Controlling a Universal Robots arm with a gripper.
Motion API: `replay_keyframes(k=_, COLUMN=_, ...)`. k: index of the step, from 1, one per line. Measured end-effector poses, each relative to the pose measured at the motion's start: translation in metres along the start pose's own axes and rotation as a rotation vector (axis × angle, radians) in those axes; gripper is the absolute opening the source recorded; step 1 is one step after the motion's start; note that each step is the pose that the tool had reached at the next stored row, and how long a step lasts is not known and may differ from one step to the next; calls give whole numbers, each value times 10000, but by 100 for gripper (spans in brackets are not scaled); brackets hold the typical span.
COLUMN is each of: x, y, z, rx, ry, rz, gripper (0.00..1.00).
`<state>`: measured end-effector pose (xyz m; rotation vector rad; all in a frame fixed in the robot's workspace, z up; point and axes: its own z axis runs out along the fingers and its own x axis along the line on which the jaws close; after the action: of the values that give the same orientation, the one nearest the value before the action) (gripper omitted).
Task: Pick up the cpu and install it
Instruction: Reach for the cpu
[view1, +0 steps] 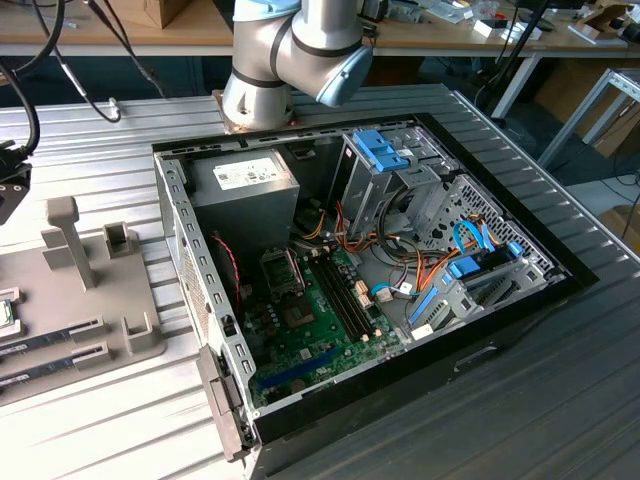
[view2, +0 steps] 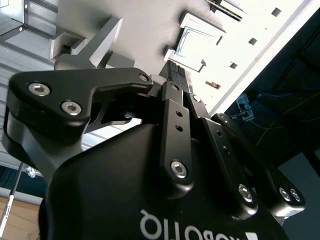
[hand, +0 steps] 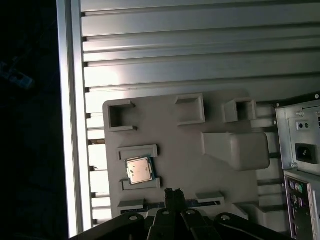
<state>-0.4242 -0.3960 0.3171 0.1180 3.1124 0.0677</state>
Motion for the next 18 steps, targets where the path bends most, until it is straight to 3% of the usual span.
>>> replay_keyframes(k=18, x=71, y=-9, z=91, rx=-1, ry=-1, rz=-1, gripper=11)
